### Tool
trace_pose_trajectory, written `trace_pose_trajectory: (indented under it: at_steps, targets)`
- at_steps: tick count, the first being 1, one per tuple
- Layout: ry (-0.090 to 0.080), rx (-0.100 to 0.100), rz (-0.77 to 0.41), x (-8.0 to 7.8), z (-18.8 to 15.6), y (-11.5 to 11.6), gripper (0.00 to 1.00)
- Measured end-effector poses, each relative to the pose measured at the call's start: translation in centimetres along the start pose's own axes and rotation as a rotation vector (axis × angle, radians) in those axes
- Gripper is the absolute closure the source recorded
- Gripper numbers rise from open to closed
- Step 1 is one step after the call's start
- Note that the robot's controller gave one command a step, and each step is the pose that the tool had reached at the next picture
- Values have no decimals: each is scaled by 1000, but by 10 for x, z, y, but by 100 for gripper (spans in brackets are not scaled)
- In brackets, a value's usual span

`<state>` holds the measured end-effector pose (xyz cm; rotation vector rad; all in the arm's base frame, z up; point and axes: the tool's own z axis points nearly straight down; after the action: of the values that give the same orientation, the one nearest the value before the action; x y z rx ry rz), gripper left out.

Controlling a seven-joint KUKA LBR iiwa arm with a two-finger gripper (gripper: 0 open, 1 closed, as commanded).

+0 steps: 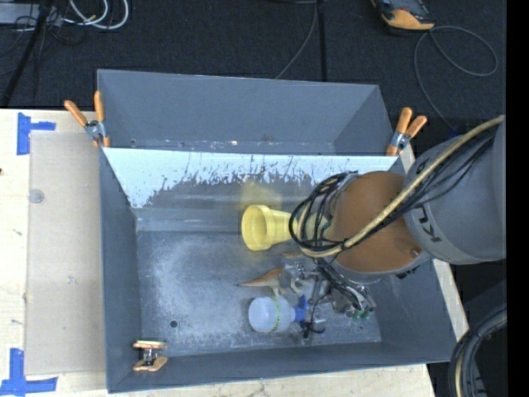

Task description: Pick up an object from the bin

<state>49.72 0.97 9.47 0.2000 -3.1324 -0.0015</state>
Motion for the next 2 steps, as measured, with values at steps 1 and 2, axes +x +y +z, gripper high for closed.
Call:
trace_pose_trajectory:
  at_steps: [1, 2]
  targets:
    - [-22, 4, 49, 0, 20, 10, 100]
    - [-22, 4, 49, 0, 20, 10, 100]
